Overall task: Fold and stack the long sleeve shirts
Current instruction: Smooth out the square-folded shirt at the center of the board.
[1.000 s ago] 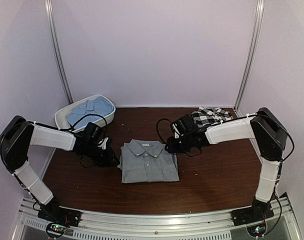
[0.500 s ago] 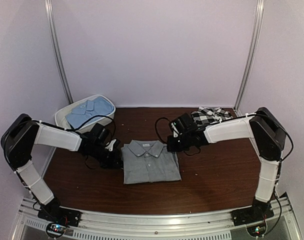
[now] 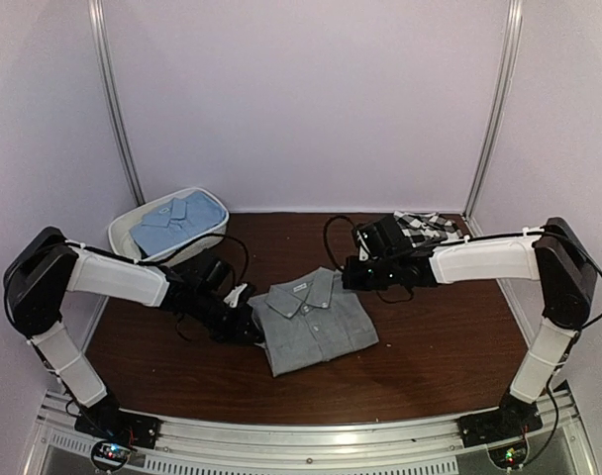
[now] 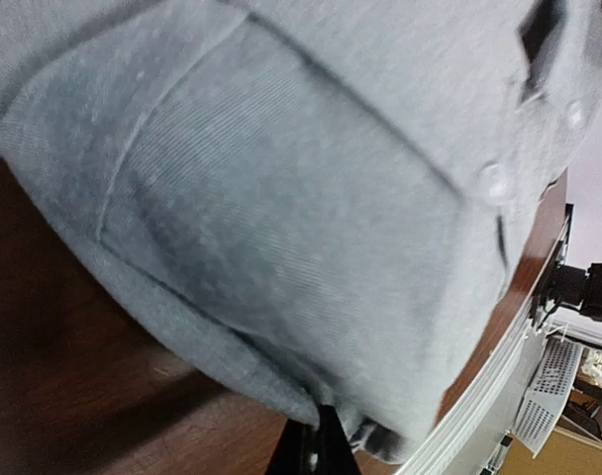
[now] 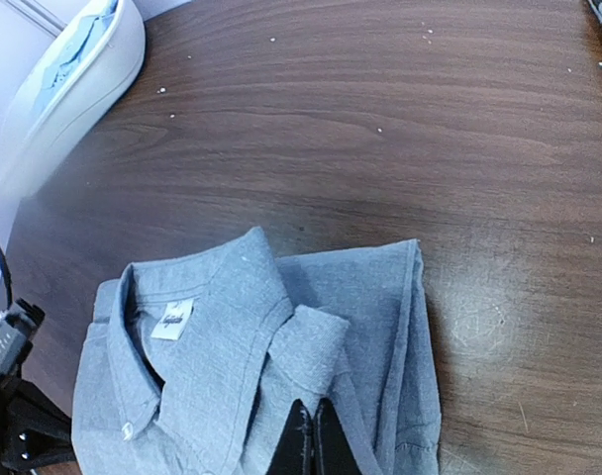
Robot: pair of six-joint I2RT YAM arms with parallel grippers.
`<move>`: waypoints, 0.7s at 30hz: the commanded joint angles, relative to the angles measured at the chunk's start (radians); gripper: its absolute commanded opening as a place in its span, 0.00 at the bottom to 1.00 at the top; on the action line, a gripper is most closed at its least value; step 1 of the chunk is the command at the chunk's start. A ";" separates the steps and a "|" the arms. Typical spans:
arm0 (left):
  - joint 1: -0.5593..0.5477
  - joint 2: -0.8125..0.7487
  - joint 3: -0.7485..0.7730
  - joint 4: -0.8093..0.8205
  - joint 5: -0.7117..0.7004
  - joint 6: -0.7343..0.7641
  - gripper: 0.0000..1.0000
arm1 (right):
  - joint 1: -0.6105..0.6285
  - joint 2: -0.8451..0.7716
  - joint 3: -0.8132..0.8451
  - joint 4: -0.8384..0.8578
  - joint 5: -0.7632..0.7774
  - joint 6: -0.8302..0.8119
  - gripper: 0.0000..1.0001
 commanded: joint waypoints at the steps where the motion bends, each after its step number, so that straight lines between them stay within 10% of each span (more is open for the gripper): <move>1: -0.061 0.079 -0.030 0.081 0.031 -0.032 0.00 | -0.024 0.032 -0.030 0.036 0.042 0.029 0.00; 13: -0.130 0.073 0.047 0.071 0.018 -0.055 0.00 | -0.055 0.053 -0.055 0.055 0.053 0.044 0.00; 21: -0.166 0.103 0.015 0.115 0.021 -0.069 0.18 | -0.055 0.051 -0.032 0.007 0.058 0.005 0.26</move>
